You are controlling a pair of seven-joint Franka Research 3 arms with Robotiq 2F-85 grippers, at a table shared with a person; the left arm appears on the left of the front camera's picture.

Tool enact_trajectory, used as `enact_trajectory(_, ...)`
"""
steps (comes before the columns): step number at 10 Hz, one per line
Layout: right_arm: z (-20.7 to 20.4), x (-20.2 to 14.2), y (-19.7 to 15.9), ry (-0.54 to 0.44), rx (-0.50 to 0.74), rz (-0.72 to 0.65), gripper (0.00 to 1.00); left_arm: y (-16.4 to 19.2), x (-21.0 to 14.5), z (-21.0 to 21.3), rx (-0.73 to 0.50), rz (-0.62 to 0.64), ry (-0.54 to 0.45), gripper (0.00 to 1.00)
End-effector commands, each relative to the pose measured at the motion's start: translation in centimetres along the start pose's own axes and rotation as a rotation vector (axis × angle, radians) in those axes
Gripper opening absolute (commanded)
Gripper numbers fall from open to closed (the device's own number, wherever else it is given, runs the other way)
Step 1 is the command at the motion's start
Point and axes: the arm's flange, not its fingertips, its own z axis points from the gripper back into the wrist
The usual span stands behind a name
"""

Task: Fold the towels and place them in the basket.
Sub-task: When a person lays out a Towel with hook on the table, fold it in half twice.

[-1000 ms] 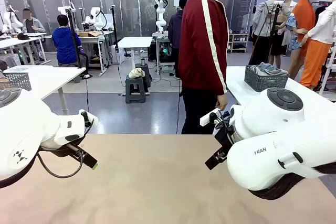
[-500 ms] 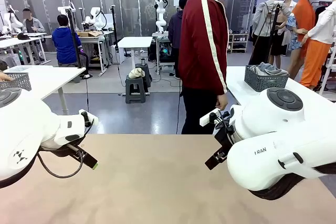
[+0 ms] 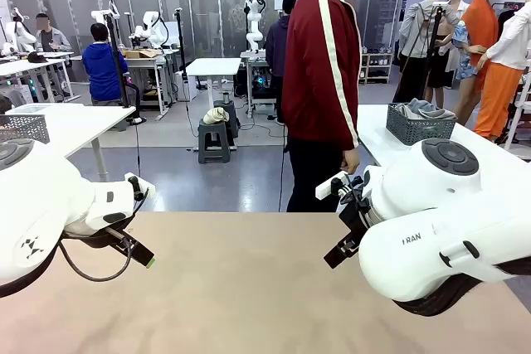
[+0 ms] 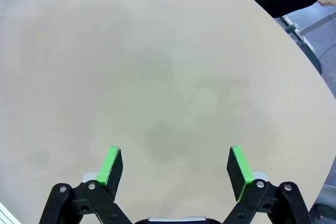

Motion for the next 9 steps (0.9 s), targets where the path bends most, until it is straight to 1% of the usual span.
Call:
enact_trajectory(1,0.0,0.0,0.0,0.0,0.001,-0.004,1.0,0.0,0.0,0.0,0.0,0.001,0.0,1.0)
enact_trajectory(3,0.0,0.0,0.0,0.0,0.0,0.0,1.0,0.0,0.0,0.0,0.0,0.0,0.0,1.0)
enact_trajectory(4,0.7,0.0,-0.2,0.0,0.022,0.014,1.0,0.0,0.2,0.6,-0.044,-0.01,0.001,1.0)
enact_trajectory(5,1.6,-0.1,-0.5,-0.002,0.034,0.035,1.0,0.3,0.7,1.7,-0.057,-0.019,-0.009,1.0)
enact_trajectory(7,4.9,-0.3,-1.1,0.003,0.082,0.064,1.0,1.1,2.2,5.0,-0.068,-0.02,0.0,1.0)
enact_trajectory(8,7.7,-0.6,-1.7,0.019,0.086,0.064,1.0,2.0,3.1,7.6,-0.06,-0.002,0.03,1.0)
enact_trajectory(9,10.5,-1.2,-2.2,0.029,0.088,0.077,1.0,2.7,3.8,10.1,-0.062,-0.01,0.043,1.0)
